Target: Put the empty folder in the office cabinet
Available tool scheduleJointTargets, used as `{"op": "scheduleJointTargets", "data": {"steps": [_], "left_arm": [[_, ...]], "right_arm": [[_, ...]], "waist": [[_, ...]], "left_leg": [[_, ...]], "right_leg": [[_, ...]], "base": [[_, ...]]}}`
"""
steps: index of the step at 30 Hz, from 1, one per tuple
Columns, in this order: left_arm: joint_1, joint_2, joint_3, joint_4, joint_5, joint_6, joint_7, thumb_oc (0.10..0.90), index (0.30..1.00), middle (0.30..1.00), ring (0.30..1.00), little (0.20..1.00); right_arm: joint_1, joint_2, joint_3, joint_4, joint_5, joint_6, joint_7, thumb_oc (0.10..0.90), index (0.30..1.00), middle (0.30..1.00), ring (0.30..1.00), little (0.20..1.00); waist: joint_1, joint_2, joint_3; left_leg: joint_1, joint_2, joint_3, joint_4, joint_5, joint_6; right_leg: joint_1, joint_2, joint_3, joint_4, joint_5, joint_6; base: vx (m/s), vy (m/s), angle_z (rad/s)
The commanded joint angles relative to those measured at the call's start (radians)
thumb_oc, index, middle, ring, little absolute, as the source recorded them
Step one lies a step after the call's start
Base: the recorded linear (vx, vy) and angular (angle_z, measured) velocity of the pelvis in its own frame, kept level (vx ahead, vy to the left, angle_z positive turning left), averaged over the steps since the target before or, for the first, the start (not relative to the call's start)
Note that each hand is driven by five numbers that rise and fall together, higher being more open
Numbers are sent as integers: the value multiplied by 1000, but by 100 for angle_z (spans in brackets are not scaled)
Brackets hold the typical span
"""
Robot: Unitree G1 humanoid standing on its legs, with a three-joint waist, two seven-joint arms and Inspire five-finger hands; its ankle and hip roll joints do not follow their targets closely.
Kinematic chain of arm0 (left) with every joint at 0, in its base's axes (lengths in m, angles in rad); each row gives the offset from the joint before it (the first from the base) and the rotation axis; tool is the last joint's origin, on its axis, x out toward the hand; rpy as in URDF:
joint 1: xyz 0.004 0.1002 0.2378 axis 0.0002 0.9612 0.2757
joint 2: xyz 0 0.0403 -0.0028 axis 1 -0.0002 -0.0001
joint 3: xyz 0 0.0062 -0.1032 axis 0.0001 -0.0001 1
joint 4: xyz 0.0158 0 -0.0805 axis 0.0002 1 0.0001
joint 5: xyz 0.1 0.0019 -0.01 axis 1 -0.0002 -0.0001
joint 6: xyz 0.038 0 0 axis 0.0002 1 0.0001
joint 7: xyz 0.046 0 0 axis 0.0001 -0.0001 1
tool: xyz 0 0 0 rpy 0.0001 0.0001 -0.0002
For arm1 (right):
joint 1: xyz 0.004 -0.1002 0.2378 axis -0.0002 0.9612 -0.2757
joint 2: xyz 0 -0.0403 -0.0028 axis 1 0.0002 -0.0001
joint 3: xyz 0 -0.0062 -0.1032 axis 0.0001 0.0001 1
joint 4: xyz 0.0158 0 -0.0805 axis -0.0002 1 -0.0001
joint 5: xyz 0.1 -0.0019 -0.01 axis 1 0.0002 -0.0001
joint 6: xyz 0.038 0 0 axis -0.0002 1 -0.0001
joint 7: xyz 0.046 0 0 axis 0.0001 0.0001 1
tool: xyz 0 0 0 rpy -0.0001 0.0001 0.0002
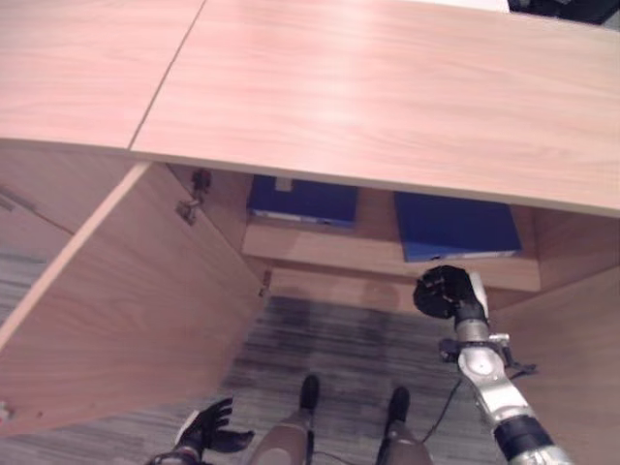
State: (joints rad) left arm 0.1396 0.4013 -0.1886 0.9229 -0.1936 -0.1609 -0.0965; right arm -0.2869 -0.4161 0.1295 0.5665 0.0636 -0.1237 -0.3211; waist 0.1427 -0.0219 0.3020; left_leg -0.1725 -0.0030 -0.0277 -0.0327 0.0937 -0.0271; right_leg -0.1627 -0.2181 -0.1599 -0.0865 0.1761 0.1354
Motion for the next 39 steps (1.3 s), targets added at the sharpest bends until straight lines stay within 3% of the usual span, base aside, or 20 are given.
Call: {"op": "scheduleJointTargets", "data": {"steps": [1, 10, 19, 39], "left_arm": [[10, 19, -25, -10, -51, -39, 4, 800, 900, 900, 900, 900], [16, 23, -84, -66, -79, -42, -5, 800, 900, 900, 900, 900], [-4, 30, -127, -75, -91, -44, 1, 800, 900, 900, 900, 900], [-19, 56, -211, -136, -135, -56, 8, 800, 900, 900, 900, 900]], "right_arm": [[-82, -122, -86, -42, 55, -69, -67, 400, 300, 300, 300, 300], [-175, -193, -70, 103, 104, -69, -71, 400, 300, 300, 300, 300], [-302, -251, -37, 260, 151, -63, -77, 400, 300, 300, 300, 300], [-564, -394, 78, 476, 176, -49, -96, 400, 300, 300, 300, 300]], "waist": [[17, 39, -29], [38, 75, -2], [58, 100, 30], [96, 165, 124]], "left_leg": [[14, 103, -70, 6, -83, -72], [-19, 147, -129, -1, -52, -102], [-37, 169, -146, -18, -26, -119], [-139, 174, -183, -37, 23, -139]], "right_leg": [[13, -52, -12, 133, -114, 100], [-24, -23, -45, 224, -185, 81], [-60, -12, -57, 258, -207, 75], [-193, -22, -94, 355, -237, 68]], "base": [[-15, -99, -4], [-5, -98, 8], [-19, -49, 10], [-17, -34, 9]]}}
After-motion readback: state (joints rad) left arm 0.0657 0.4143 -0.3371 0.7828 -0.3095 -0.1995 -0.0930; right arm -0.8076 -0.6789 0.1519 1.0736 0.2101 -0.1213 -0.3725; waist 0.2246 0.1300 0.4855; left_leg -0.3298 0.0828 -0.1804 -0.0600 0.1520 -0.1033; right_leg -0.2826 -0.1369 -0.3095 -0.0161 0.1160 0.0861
